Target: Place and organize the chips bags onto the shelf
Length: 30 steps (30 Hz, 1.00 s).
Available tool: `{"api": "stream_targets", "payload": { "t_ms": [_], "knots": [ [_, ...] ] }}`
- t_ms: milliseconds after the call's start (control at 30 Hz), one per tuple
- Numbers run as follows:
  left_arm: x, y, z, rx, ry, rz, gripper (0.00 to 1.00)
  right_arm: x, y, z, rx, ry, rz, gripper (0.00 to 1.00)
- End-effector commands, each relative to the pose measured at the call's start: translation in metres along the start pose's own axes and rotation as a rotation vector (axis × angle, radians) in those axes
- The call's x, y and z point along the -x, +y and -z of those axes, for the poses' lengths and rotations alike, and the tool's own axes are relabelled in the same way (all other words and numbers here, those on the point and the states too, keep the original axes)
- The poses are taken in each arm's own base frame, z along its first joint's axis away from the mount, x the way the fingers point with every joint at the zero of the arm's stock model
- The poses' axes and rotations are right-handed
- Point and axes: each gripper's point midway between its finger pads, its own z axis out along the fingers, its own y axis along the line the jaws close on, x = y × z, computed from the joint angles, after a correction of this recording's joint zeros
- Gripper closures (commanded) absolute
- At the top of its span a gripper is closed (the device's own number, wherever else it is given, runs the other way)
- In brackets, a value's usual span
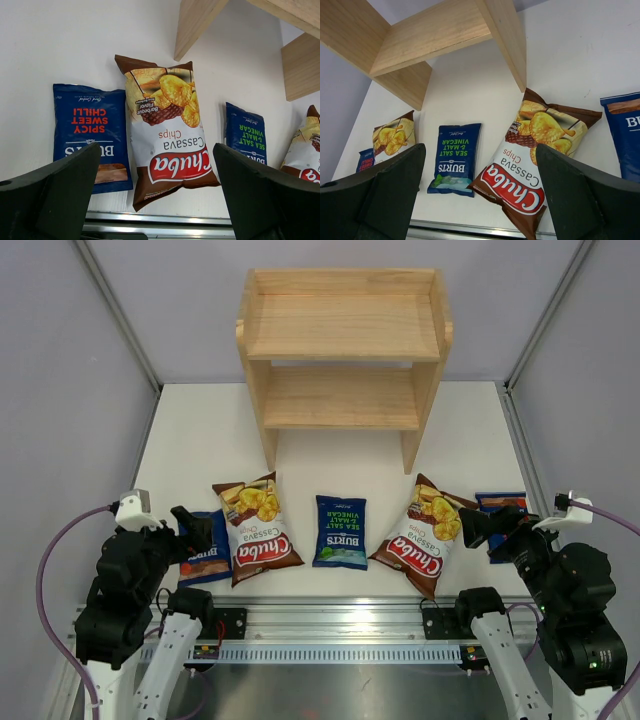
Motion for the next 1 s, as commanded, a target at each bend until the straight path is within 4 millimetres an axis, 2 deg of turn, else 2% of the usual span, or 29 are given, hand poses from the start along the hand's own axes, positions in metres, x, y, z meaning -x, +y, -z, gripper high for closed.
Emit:
{"api": "stream_targets", "payload": {
  "t_ms": [0, 233, 500, 600, 633, 733, 767, 933, 967],
  "knots": [
    [0.010, -0.005, -0.002, -0.016, -0.041, 0.007, 0.01, 0.010, 0.003, -0.003, 0.008, -0.037, -0.005, 0.01],
    [0.009, 0.001, -0.007, 0.036, -0.012, 0.038, 0.01, 0.002, 0.006, -0.007, 0.031, -0.009, -0.016, 0.01],
    [-0.003, -0.019, -0.032, -0.032, 0.055, 0.170, 0.01, -0.006, 0.020, -0.009, 0.130, 0.005, -0.021, 0.01],
    [-0.014, -0.022, -0.056, -0.044, 0.070, 0.242, 0.01, -0.008, 0.023, -0.011, 0.149, 0.012, -0.024, 0.01],
    [-0.025, -0.018, -0.065, -0.024, 0.094, 0.268, 0.01, -0.008, 0.025, -0.012, 0.157, 0.016, -0.023, 0.01],
    [-0.033, -0.009, -0.087, 0.038, 0.102, 0.296, 0.01, -0.011, 0.030, -0.013, 0.185, 0.039, -0.023, 0.01],
    [-0.043, -0.004, -0.094, 0.057, 0.121, 0.296, 0.01, -0.012, 0.031, -0.013, 0.193, 0.047, -0.019, 0.00],
    [-0.061, 0.003, -0.131, 0.084, 0.148, 0.299, 0.01, -0.016, 0.038, -0.016, 0.234, 0.078, -0.019, 0.01],
    [-0.070, 0.006, -0.137, 0.091, 0.161, 0.292, 0.01, -0.016, 0.040, -0.016, 0.240, 0.080, -0.022, 0.01]
  ]
}}
